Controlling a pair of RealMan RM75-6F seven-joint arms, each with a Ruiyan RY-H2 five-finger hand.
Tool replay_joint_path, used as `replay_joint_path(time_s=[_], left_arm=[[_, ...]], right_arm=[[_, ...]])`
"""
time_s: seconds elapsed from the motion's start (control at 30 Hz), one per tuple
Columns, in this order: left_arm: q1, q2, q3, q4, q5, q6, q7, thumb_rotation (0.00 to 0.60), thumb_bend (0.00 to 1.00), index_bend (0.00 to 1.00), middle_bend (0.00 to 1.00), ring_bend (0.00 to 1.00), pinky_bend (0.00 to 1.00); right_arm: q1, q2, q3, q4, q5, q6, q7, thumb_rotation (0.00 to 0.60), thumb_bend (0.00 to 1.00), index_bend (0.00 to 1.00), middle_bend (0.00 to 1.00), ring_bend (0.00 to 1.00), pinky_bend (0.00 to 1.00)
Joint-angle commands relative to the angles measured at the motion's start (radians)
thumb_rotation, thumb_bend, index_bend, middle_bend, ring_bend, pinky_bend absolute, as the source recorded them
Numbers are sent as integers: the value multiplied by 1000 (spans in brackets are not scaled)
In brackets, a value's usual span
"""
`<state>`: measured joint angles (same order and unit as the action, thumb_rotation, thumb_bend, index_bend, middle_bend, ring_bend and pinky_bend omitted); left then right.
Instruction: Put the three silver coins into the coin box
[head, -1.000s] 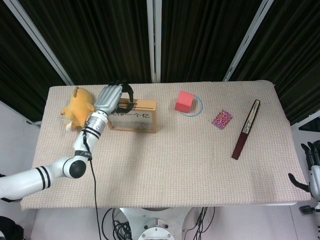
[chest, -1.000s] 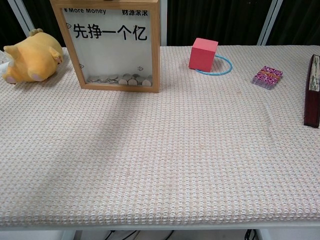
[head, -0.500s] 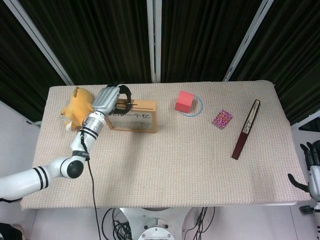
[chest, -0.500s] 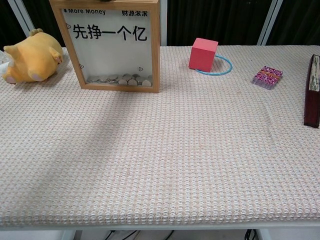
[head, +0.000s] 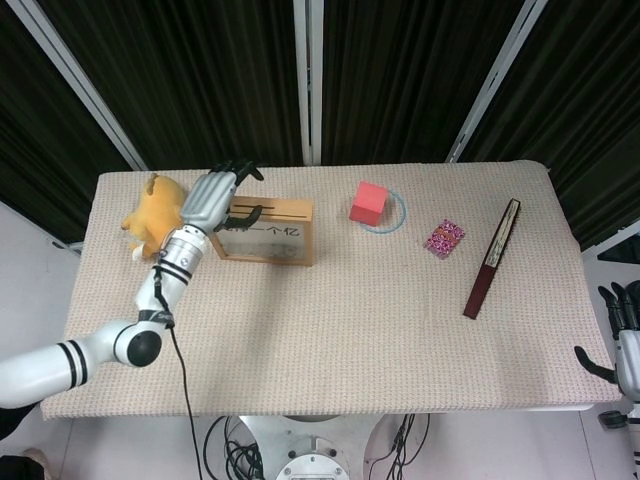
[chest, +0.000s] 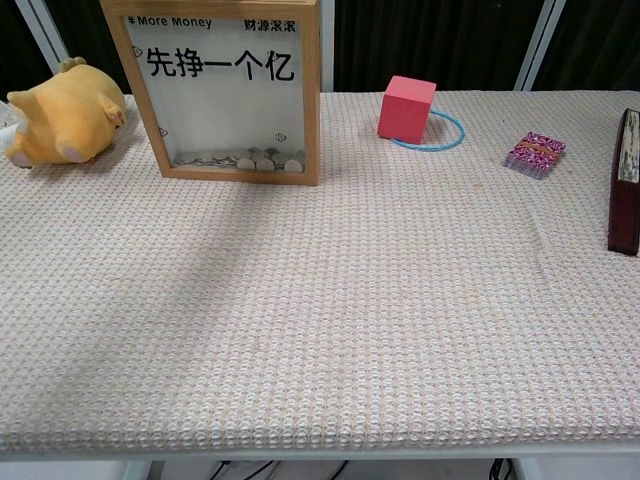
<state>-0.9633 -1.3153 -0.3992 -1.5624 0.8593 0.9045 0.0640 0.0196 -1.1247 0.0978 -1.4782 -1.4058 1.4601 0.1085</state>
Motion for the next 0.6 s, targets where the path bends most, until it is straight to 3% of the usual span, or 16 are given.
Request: replay_joint_path(time_s=[0.03, 0.17, 0.27, 0.33, 0.47, 0.6], left_arm=[[120, 67, 65, -158, 213, 234, 62, 600, 286, 171, 261, 95, 131], [304, 115, 228, -205, 514, 541, 200, 600, 157, 277, 265, 95, 136], [437, 137, 339, -185, 628, 680, 240, 600, 143, 303, 259, 95, 119], [509, 153, 399, -194, 632, 710, 226, 600, 143, 292, 225, 79, 112], [623, 177, 505, -185, 628, 710, 190, 600, 143, 174, 72, 4, 88], [691, 143, 538, -98, 645, 727, 149, 600, 143, 134, 53, 0, 55]], right_arm=[[0, 4, 1, -5, -4, 5, -3, 600, 176, 0, 0, 0, 0], [6, 5, 1, -4, -13, 5, -10, 600, 176, 0, 0, 0, 0], [10, 3, -1, -8, -25, 9, -25, 600, 176, 0, 0, 0, 0], [13, 3, -3, -16, -34, 11, -36, 600, 176, 0, 0, 0, 0], [24, 7, -10, -43, -61, 13, -84, 600, 176, 0, 0, 0, 0], [48, 20, -21, -90, -104, 2, -155, 600, 176, 0, 0, 0, 0]])
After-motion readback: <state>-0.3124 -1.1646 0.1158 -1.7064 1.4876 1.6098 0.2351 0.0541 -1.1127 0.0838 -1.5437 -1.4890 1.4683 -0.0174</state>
